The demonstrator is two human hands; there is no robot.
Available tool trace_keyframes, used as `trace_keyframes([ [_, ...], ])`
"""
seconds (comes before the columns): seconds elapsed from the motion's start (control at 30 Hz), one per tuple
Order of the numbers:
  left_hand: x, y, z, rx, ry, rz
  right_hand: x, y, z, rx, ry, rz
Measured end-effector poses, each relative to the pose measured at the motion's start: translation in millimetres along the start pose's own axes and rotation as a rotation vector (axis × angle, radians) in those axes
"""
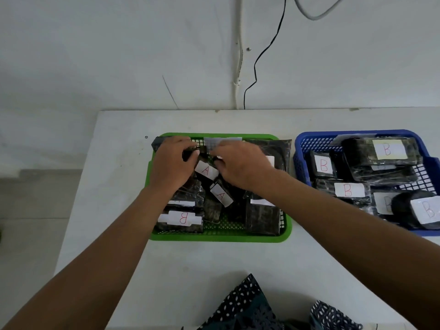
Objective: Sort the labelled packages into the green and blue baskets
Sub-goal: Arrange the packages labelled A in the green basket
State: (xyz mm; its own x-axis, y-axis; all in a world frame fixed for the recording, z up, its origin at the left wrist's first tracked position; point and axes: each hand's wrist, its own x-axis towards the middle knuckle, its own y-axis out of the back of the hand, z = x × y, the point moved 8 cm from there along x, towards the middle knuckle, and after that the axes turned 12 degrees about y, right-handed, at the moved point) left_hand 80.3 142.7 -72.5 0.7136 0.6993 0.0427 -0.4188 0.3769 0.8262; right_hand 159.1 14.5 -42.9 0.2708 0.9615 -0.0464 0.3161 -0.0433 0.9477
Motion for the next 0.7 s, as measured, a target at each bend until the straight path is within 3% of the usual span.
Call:
trace_keyframes([
  [0.1, -2, 15, -7, -0.088, -0.048, 0.096, 26, -33, -7, -0.070, 0.034, -0.337],
  [0.23, -15, 33, -25, -0.174, -0.029, 0.246, 38, -61, -2, -0.184, 0.021, -0.534],
  [0.47, -32, 19, -82, -0.237, 0.436, 0.144, 42, -71, 10, -0.269, 0.028, -0.619],
  [0.7, -28, 17, -100, -0.279, 0.538, 0.127, 52, -58, 0, -0.089, 0.020, -0.656],
])
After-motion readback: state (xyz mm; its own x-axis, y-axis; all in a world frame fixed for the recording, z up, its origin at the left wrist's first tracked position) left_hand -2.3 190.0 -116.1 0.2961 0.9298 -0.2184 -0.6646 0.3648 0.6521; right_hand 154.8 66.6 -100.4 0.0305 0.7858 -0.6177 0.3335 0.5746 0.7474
